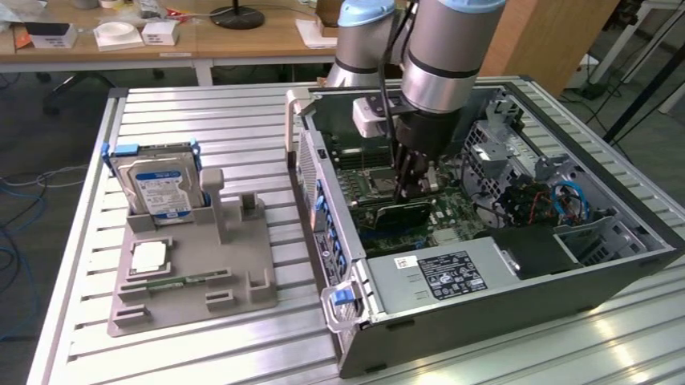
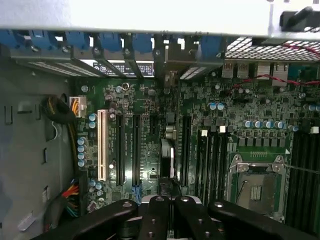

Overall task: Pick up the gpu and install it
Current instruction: 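Press down on the gpu until it lock into place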

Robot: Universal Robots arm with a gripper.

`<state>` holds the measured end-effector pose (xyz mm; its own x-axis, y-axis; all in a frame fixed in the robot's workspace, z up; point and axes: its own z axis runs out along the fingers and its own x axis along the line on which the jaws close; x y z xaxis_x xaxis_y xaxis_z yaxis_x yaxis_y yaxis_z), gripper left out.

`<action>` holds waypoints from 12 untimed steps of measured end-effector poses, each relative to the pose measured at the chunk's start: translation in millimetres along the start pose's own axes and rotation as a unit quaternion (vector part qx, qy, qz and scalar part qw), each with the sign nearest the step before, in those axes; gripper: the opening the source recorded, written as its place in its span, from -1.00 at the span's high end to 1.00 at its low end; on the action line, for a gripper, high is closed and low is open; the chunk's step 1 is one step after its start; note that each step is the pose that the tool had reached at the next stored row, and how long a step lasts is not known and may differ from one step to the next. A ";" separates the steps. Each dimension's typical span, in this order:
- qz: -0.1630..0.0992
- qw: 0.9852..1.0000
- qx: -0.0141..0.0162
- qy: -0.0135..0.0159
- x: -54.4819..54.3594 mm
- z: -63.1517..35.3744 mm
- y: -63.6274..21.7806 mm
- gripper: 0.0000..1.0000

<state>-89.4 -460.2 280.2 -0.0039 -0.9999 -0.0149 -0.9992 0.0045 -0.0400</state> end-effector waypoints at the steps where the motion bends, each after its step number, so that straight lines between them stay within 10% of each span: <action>1: 0.000 1.000 0.000 0.000 0.0 1.8 -0.8 0.79; 12: 0.000 1.000 0.002 0.001 -3.9 11.9 -2.1 0.79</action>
<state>-86.8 -456.1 268.4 -0.0039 -0.9999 -0.0136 -0.9990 0.0045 -0.0435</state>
